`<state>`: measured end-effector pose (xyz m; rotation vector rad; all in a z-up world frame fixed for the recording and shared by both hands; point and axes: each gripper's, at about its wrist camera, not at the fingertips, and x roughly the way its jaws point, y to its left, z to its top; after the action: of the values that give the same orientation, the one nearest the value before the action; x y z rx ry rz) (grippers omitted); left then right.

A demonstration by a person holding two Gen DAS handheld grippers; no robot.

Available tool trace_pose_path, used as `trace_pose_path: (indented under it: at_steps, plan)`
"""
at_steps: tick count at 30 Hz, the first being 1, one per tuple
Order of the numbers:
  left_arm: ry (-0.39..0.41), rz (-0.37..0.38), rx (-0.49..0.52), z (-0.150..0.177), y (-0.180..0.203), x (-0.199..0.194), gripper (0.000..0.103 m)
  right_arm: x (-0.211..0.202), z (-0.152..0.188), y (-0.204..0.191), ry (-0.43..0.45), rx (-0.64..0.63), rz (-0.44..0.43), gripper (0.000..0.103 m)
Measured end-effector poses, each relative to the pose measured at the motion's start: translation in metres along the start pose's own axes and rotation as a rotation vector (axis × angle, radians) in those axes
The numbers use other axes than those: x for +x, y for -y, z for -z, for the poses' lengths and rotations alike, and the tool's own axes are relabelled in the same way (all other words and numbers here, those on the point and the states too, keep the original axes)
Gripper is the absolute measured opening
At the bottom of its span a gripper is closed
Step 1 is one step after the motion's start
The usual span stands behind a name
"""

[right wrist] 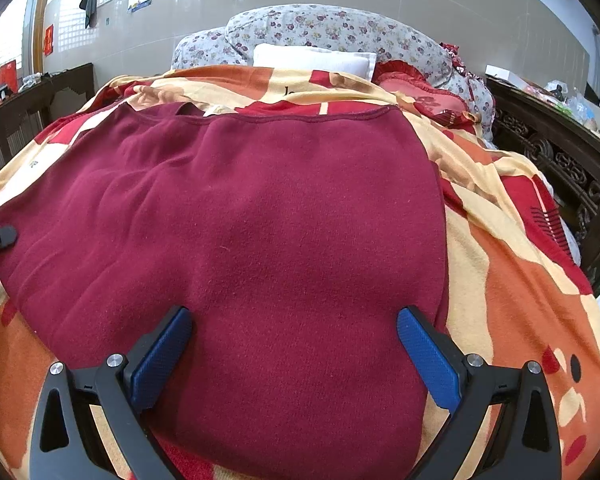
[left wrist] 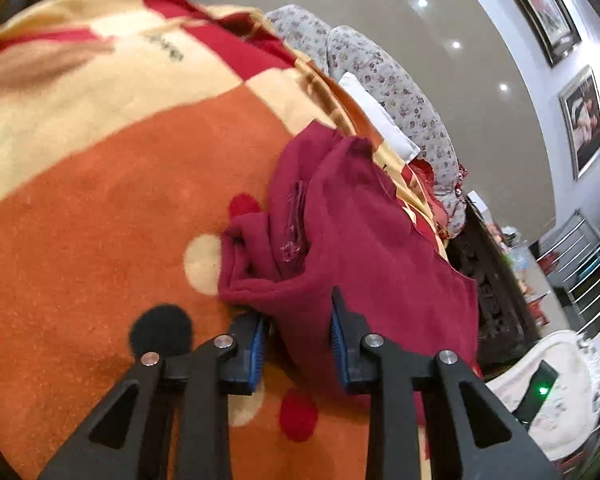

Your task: Fold small clothes

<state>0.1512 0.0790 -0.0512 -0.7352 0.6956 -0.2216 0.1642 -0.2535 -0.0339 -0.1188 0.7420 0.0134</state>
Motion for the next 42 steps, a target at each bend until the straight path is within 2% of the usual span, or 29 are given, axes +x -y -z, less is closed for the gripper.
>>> trace_pose_path:
  at_steps: [6,8,10,11,13,14,16,17,20,22,24,25,27,29,32,34,36,38,40,42]
  plan:
    - [0.02,0.008,-0.013,-0.001,-0.007,0.0,0.027,-0.001,-0.003,0.0,-0.024,-0.005,-0.005,0.103]
    - [0.031,-0.013,0.015,0.003,-0.002,-0.002,0.02,-0.01,-0.015,-0.004,-0.046,-0.021,0.019,0.103]
    - [0.059,-0.048,0.079,0.008,0.009,-0.007,0.015,-0.032,-0.044,-0.011,-0.002,-0.001,-0.016,0.103]
    - [0.074,-0.06,0.113,0.01,0.018,-0.009,0.014,-0.039,-0.058,-0.014,0.011,0.02,-0.056,0.103]
    - [0.102,-0.074,0.17,0.014,0.028,-0.013,0.012,-0.045,-0.095,-0.025,-0.013,0.099,-0.208,0.103]
    - [0.115,-0.075,0.2,0.015,0.033,-0.015,0.012,-0.04,-0.113,-0.033,-0.06,0.14,-0.301,0.103]
    - [0.134,-0.08,0.242,0.018,0.04,-0.019,0.011,-0.019,-0.145,-0.056,-0.184,0.196,-0.542,0.103]
    - [0.147,-0.084,0.272,0.02,0.045,-0.021,0.011,-0.008,-0.158,-0.068,-0.219,0.209,-0.616,0.103]
    - [0.182,-0.094,0.357,0.027,0.062,-0.025,0.011,0.026,-0.196,-0.103,-0.293,0.171,-0.703,0.102]
    - [0.207,-0.101,0.419,0.033,0.073,-0.029,0.011,0.056,-0.214,-0.122,-0.36,0.137,-0.677,0.101]
    - [0.229,-0.113,0.484,0.04,0.085,-0.029,0.011,0.081,-0.221,-0.132,-0.437,0.152,-0.689,0.099]
    - [0.238,-0.117,0.512,0.043,0.089,-0.03,0.011,0.091,-0.224,-0.139,-0.467,0.146,-0.688,0.095]
    - [0.256,-0.125,0.572,0.05,0.099,-0.031,0.011,0.101,-0.229,-0.154,-0.491,0.116,-0.651,0.093]
    - [0.276,-0.125,0.63,0.057,0.108,-0.032,0.011,0.105,-0.232,-0.174,-0.523,0.061,-0.665,0.091]
    - [0.301,-0.084,0.735,0.072,0.123,-0.036,0.0,0.108,-0.24,-0.2,-0.551,-0.045,-0.58,0.091]
    - [0.316,-0.063,0.825,0.086,0.135,-0.039,0.0,0.11,-0.244,-0.213,-0.563,-0.113,-0.518,0.092]
    - [0.328,-0.071,0.864,0.093,0.14,-0.04,0.0,0.113,-0.246,-0.223,-0.577,-0.169,-0.451,0.092]
    - [0.355,-0.078,0.846,0.091,0.138,-0.045,0.0,0.119,-0.243,-0.233,-0.598,-0.228,-0.405,0.092]
    - [0.371,-0.065,0.775,0.083,0.13,-0.054,0.001,0.123,-0.237,-0.24,-0.606,-0.246,-0.389,0.092]
    - [0.35,-0.066,0.636,0.068,0.112,-0.067,0.015,0.127,-0.232,-0.249,-0.621,-0.239,-0.411,0.092]
